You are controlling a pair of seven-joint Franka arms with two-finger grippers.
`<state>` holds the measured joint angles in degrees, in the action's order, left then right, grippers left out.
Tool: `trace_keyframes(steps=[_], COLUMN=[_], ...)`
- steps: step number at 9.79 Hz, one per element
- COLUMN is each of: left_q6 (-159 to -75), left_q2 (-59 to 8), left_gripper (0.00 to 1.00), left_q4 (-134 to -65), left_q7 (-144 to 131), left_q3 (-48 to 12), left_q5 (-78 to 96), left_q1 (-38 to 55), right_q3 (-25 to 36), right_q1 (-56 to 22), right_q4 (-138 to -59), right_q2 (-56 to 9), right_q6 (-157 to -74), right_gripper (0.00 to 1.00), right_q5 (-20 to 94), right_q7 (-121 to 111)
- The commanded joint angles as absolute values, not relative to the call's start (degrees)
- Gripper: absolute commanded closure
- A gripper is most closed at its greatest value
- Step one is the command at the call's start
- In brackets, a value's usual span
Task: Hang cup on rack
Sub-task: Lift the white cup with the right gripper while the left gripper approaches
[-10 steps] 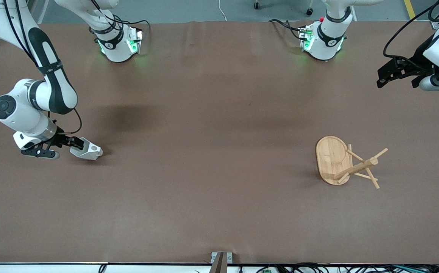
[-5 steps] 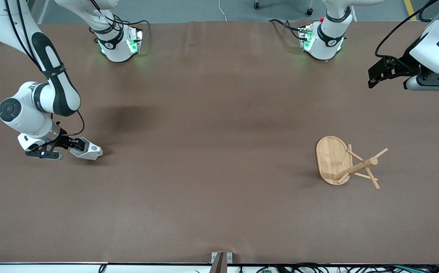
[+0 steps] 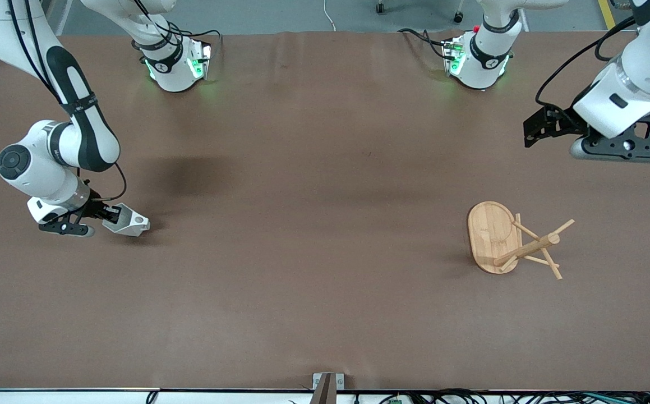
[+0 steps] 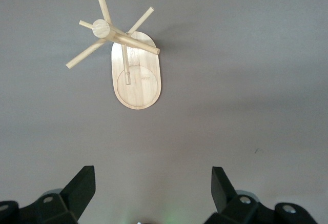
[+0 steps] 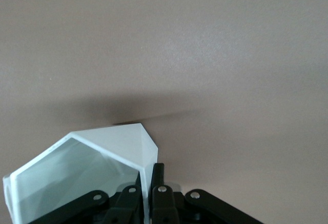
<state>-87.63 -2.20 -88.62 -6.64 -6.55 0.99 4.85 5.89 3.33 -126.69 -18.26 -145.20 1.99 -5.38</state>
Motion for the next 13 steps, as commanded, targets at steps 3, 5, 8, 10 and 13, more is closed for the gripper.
trace_keyframes(steps=[3, 5, 8, 10, 13], left_q6=[-87.9, -89.5, -92.0, -92.4, -97.4], left_q2=[-1.1, -1.5, -1.7, -1.7, -4.4], left_gripper=[0.0, 0.0, 0.0, 0.0, 0.0], left_q4=[-88.3, -88.2, -86.6, -86.2, -86.2], left_q7=[-6.2, -6.1, -5.7, -5.6, -3.4], left_q3=[-8.3, -8.4, -8.3, -8.3, -9.6], left_q5=[3.1, 3.2, 5.2, 5.1, 5.5], left_q1=[4.4, 5.0, 9.4, 16.4, 28.1], right_q3=[4.8, 4.2, 1.2, -3.6, -10.2], right_q1=[2.6, 2.0, 1.7, 0.5, 0.4], right_q4=[-109.4, -100.3, -100.4, -101.2, -105.5], right_q2=[-14.0, -14.2, -11.6, -11.9, -12.0], right_q6=[-118.1, -106.6, -101.1, -101.1, -102.5], right_gripper=[1.0, 0.99, 0.99, 0.99, 1.0], right_q5=[5.4, 13.9, 31.6, 42.4, 58.7], right_q7=[-9.3, -9.1, -9.4, -9.8, -9.8])
